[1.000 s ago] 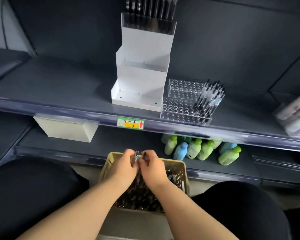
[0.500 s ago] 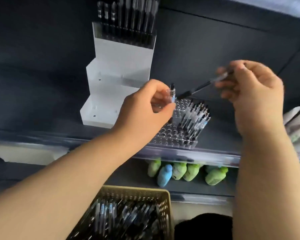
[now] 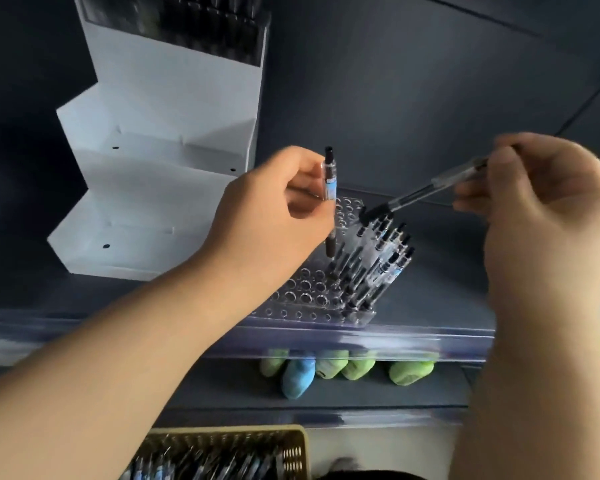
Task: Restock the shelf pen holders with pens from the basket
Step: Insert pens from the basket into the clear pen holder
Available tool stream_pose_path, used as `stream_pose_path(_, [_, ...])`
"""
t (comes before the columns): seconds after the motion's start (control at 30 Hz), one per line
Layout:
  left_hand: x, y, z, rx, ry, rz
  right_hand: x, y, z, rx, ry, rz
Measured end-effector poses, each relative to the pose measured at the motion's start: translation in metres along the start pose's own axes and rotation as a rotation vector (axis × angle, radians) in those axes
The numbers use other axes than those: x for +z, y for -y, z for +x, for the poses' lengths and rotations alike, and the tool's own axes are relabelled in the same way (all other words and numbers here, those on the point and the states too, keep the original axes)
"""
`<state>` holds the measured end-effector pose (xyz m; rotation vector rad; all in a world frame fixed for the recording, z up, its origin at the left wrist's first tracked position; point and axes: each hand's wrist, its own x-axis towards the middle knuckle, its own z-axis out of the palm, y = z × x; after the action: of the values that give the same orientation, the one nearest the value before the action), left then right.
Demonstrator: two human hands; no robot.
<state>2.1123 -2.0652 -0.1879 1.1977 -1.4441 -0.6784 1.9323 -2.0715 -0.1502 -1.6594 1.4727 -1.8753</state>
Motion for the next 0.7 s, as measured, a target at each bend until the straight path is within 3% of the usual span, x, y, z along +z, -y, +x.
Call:
stream_pose_path(0.2, [0.008,-0.005,0.0,-0.034,-0.036,-0.067,-0.008,0.004,0.001,-0.006,-0.025,0.032])
stream_pose_path(0.4, [0.018,-0.002,-0.011,-0.012,0.036,0.032,0.005,0.006,-0.01,-0.066,0.215,-0.214])
stream_pose_path(0.7, [0.008,0.006,-0.015,-0.074,-0.046,0.134,0.014,-0.007,-0.011,-0.093,0.429,-0.439])
